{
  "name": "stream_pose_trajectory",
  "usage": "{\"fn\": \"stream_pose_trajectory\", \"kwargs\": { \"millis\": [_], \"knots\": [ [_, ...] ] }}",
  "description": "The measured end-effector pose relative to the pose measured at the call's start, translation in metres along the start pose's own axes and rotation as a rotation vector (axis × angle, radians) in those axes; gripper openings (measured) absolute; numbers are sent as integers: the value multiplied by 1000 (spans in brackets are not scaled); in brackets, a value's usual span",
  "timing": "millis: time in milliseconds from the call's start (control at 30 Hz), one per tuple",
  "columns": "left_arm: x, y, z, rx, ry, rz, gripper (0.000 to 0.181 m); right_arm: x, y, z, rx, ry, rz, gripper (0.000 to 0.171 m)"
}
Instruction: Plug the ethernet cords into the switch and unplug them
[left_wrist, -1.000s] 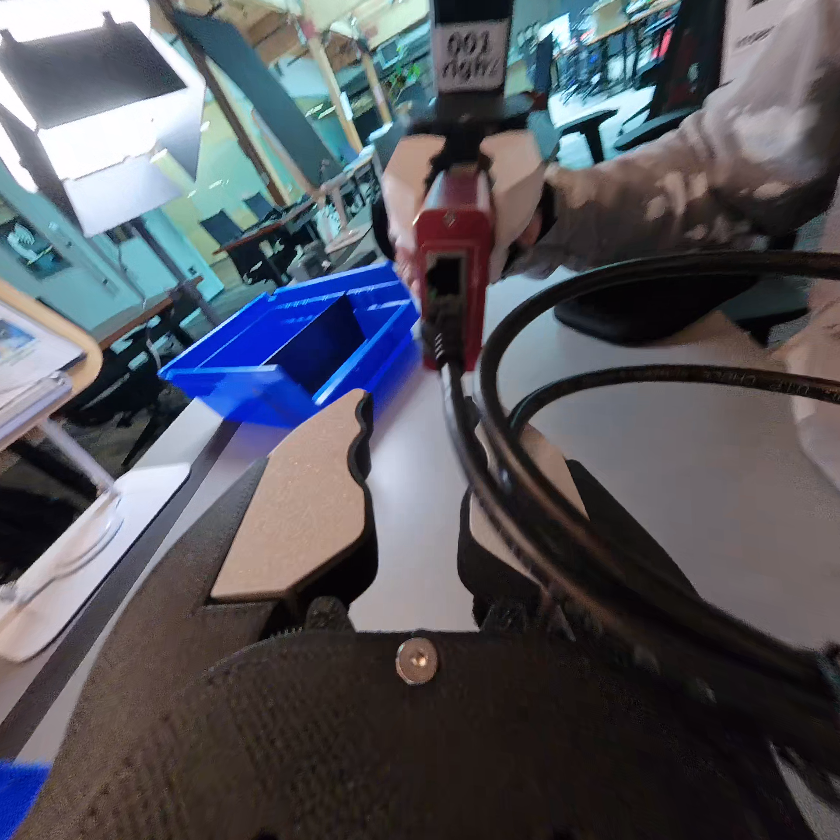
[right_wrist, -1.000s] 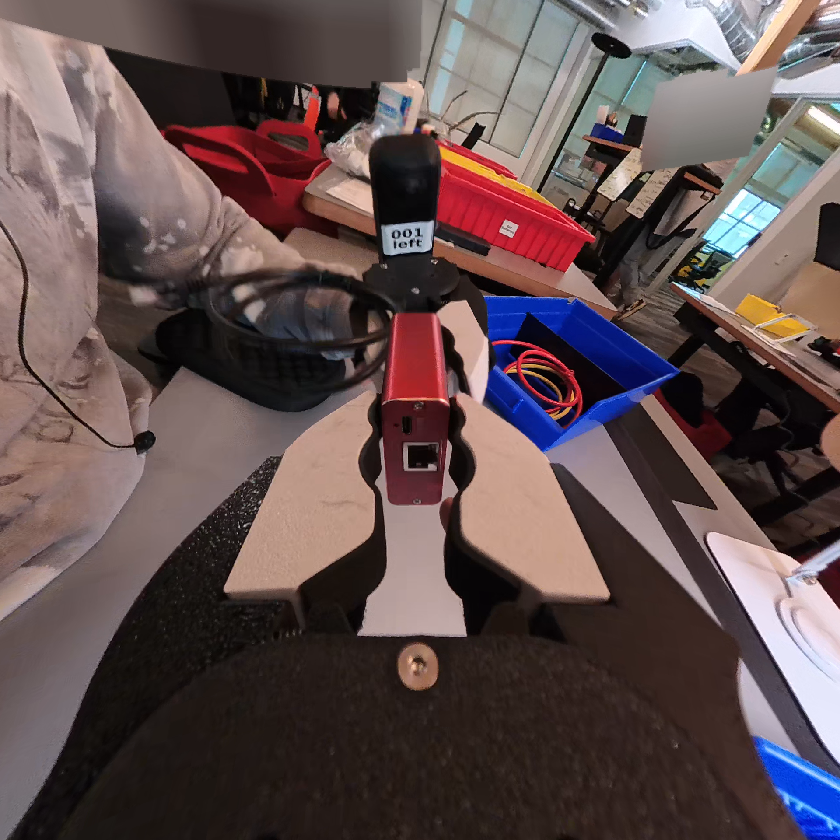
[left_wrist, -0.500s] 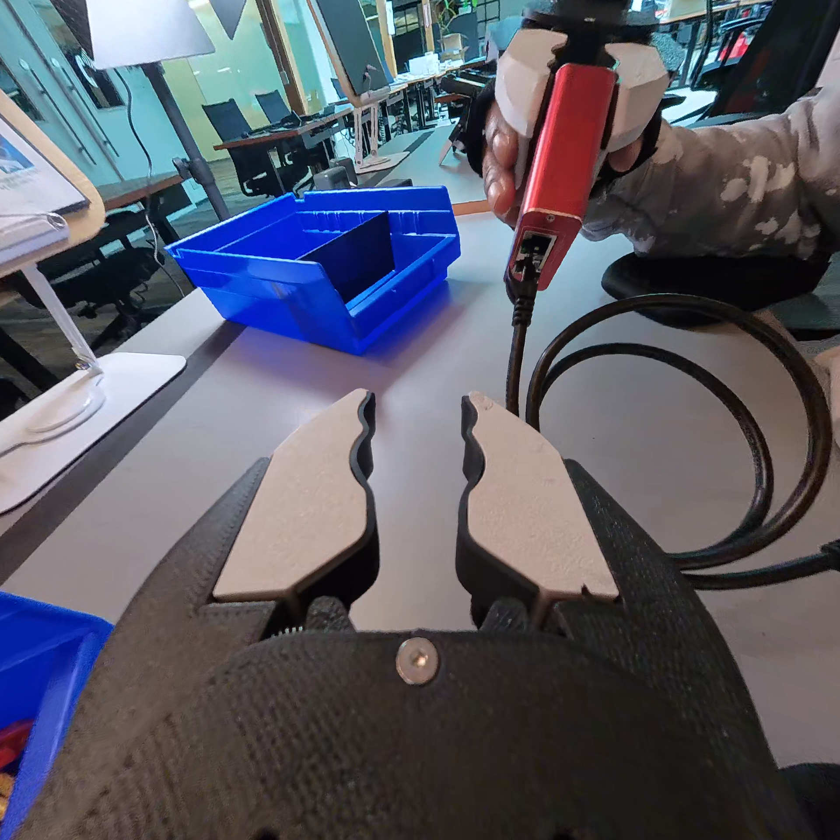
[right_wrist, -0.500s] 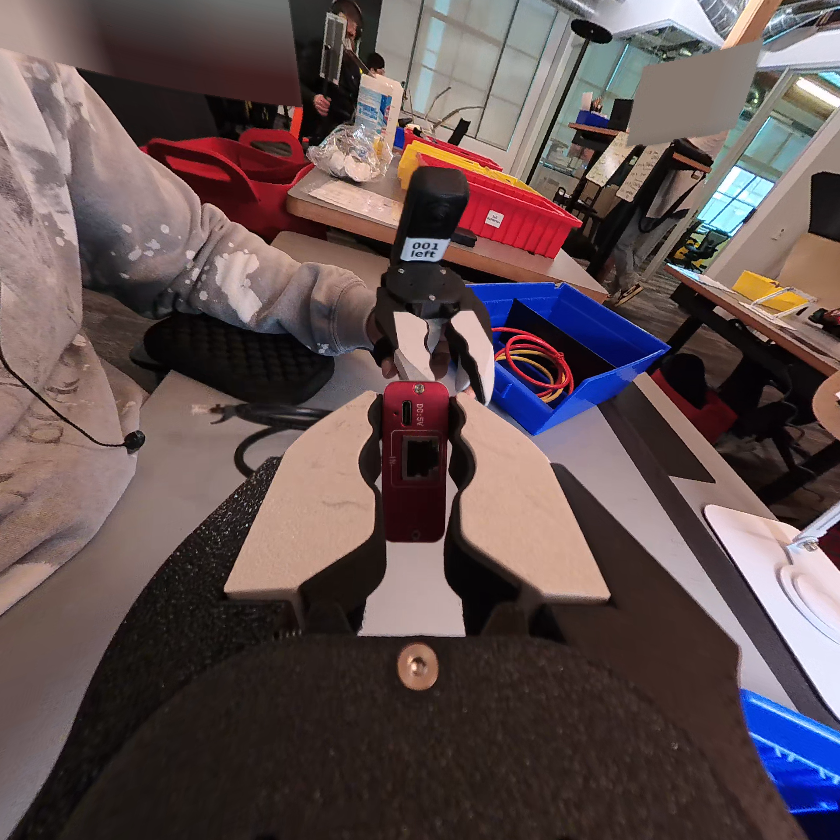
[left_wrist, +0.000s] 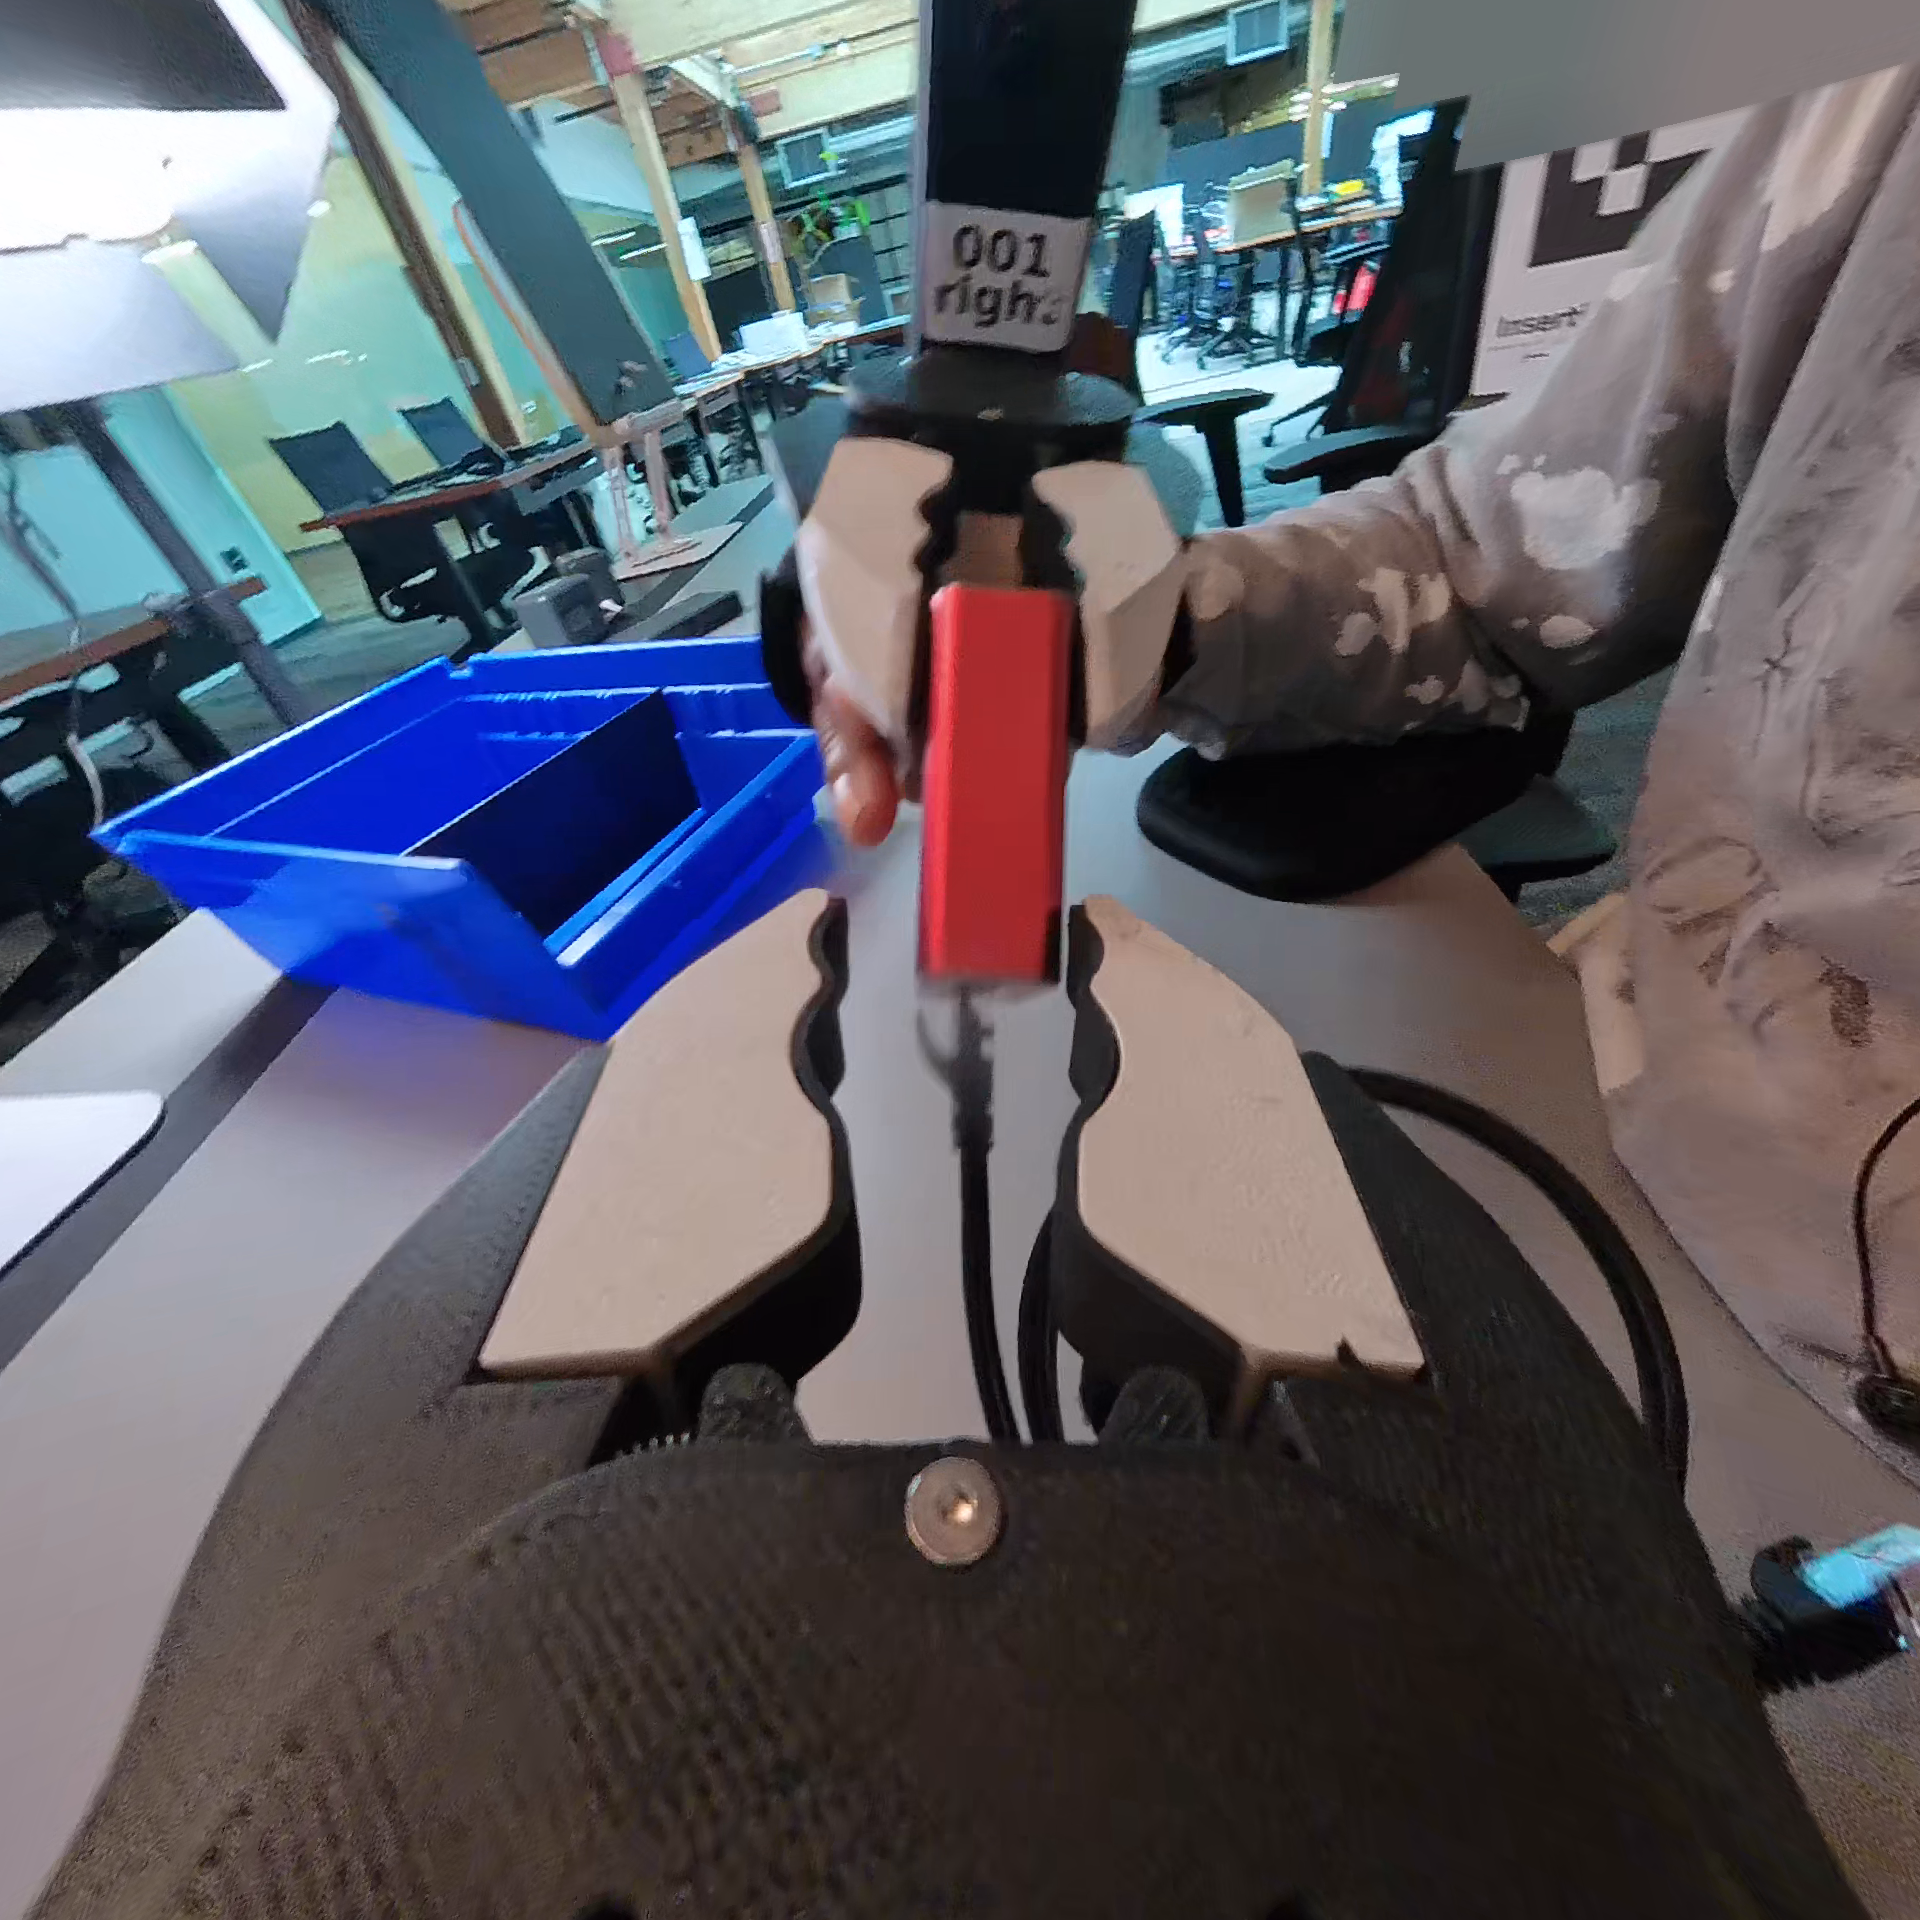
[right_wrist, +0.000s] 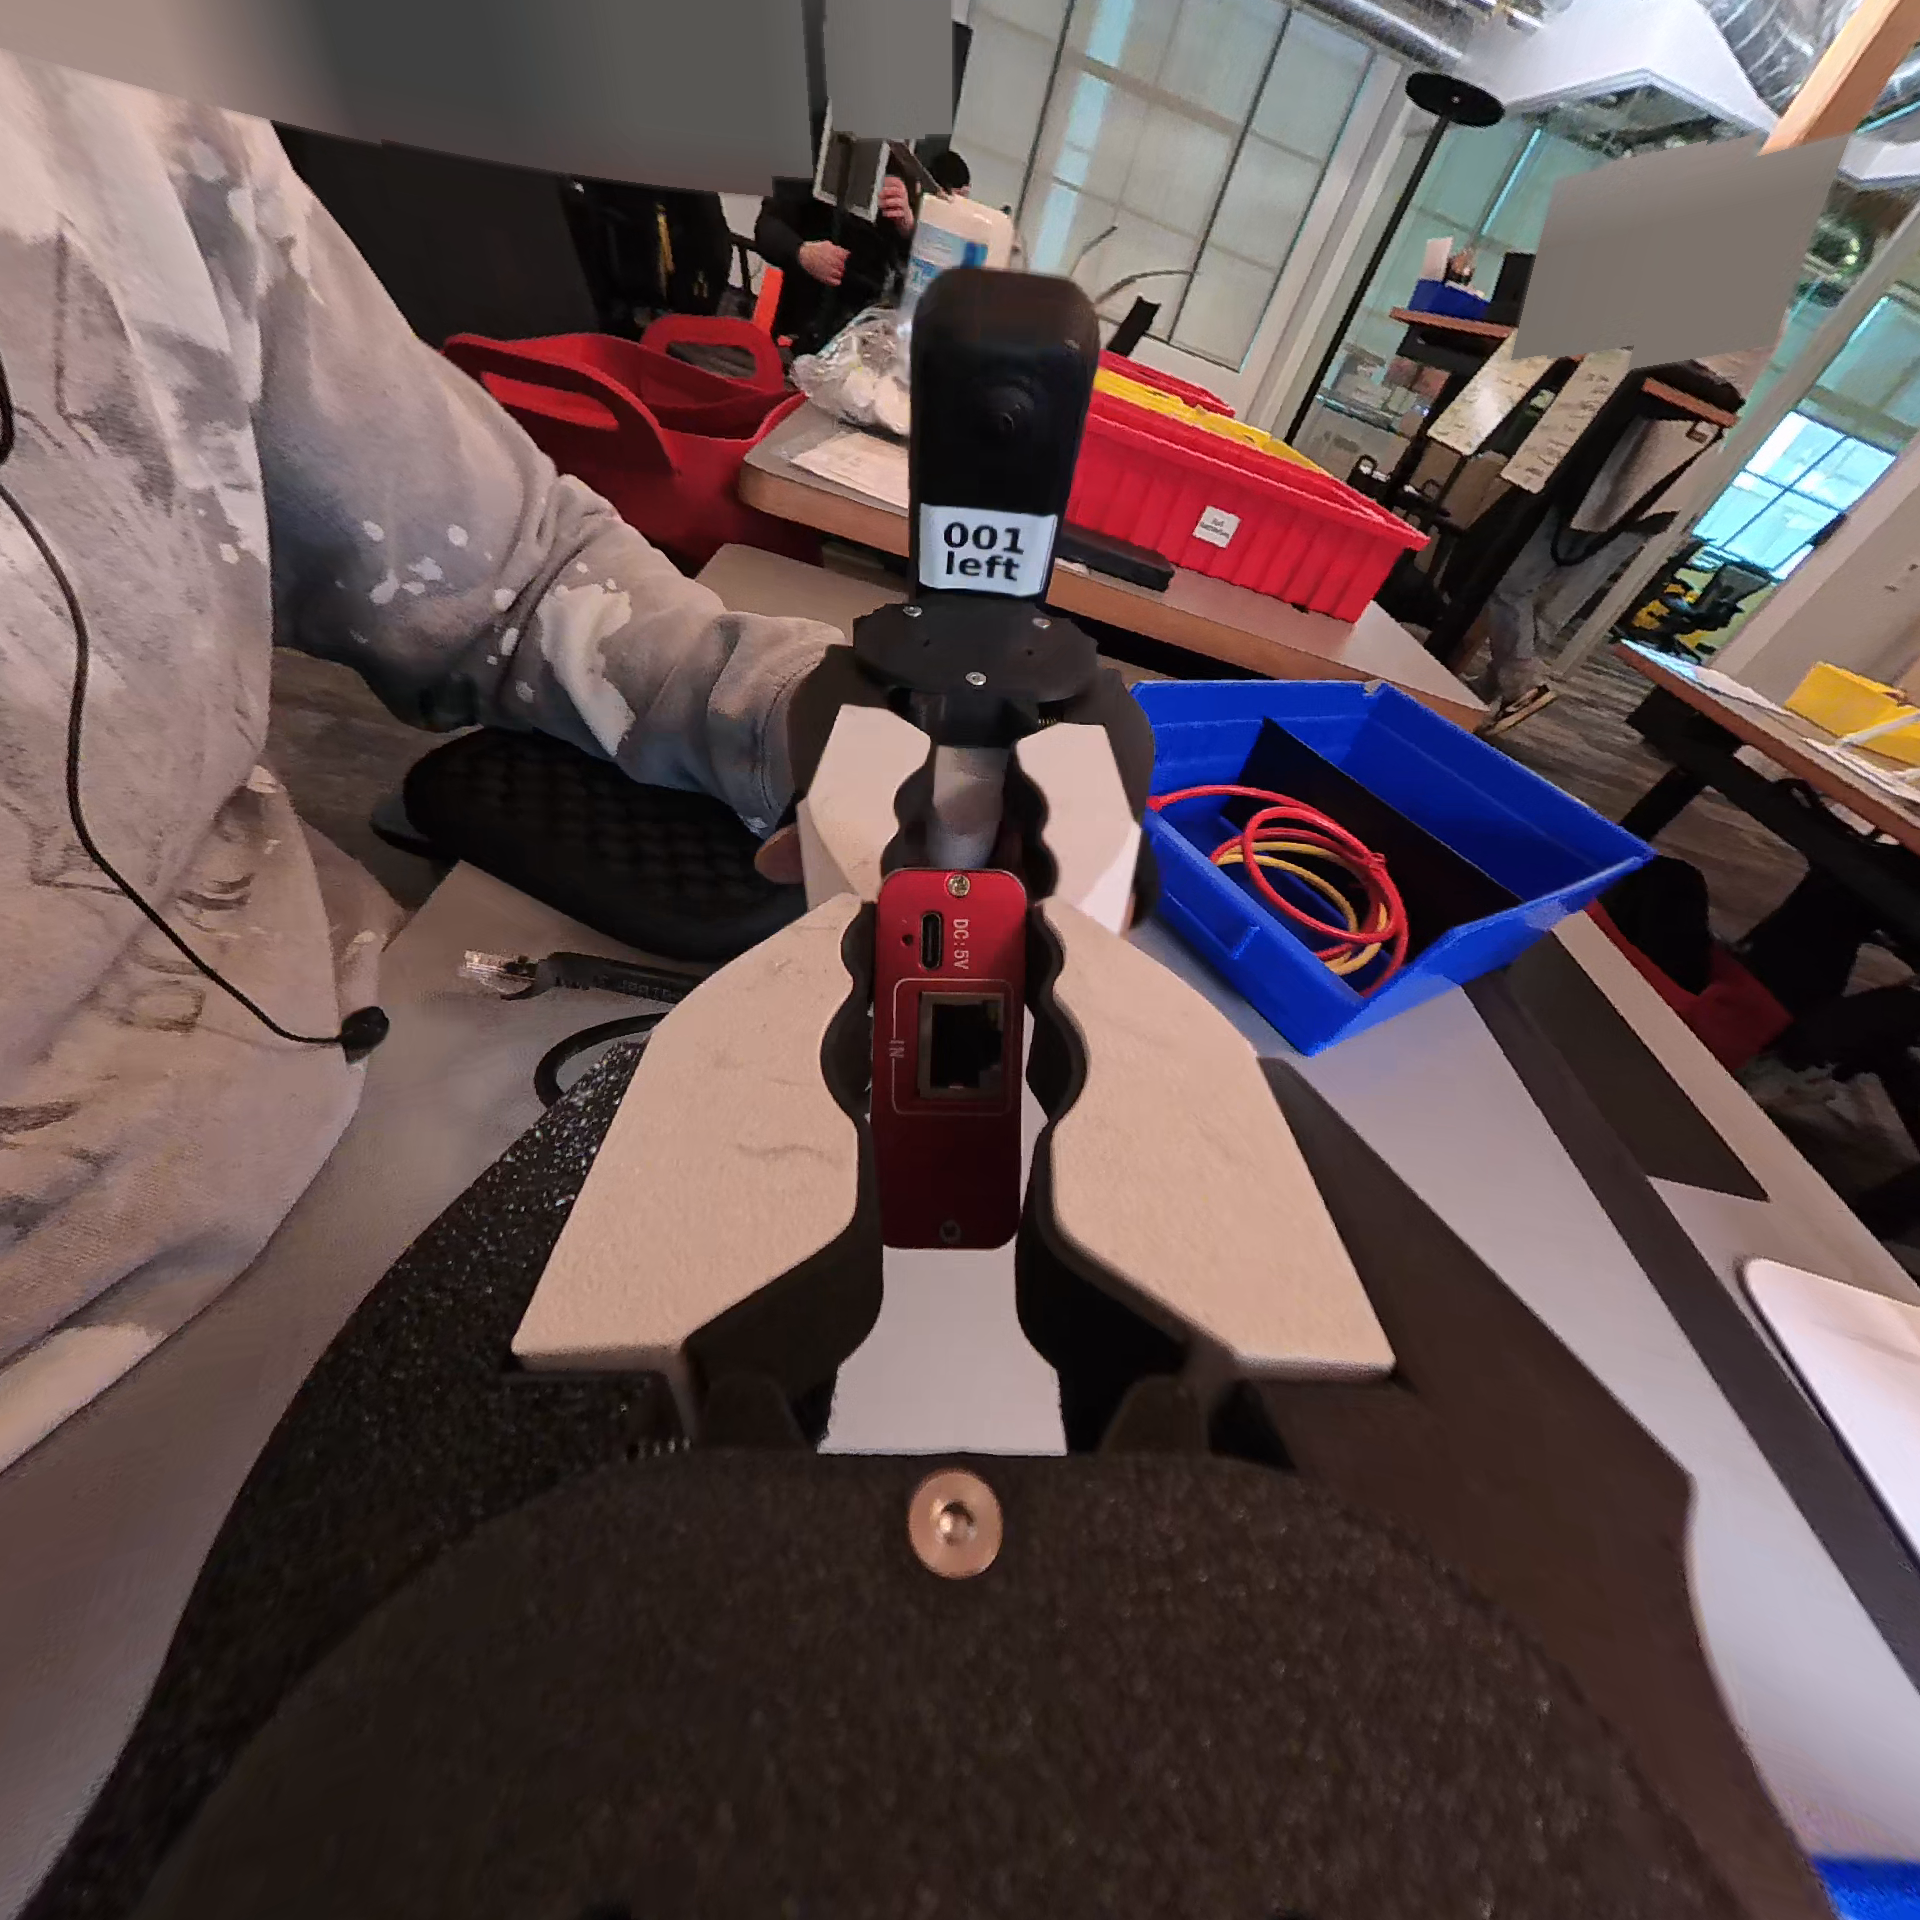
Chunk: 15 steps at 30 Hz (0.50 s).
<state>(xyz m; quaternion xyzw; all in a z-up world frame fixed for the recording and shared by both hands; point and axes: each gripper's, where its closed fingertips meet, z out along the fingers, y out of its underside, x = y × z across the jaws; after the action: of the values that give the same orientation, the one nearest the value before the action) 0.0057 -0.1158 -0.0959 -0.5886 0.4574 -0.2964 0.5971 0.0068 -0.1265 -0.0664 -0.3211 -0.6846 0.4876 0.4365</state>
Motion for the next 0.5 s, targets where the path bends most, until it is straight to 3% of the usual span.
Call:
{"fn": "stream_pose_trajectory", "kwargs": {
  "millis": [67,200,367,500],
  "knots": [
    [6,-2,2,-4,8,31,27,-2,2,3,10,-11,5,26],
    [-5,8,-3,-118,-44,40,27,7,18,7,-49,39,-19,27],
    [-12,51,-8,-495,-78,103,27,11,86,14,-462,62,-124,27],
    [-4,68,-2,-644,-47,116,27,3,102,21,-579,47,-166,43]
  ]
}}
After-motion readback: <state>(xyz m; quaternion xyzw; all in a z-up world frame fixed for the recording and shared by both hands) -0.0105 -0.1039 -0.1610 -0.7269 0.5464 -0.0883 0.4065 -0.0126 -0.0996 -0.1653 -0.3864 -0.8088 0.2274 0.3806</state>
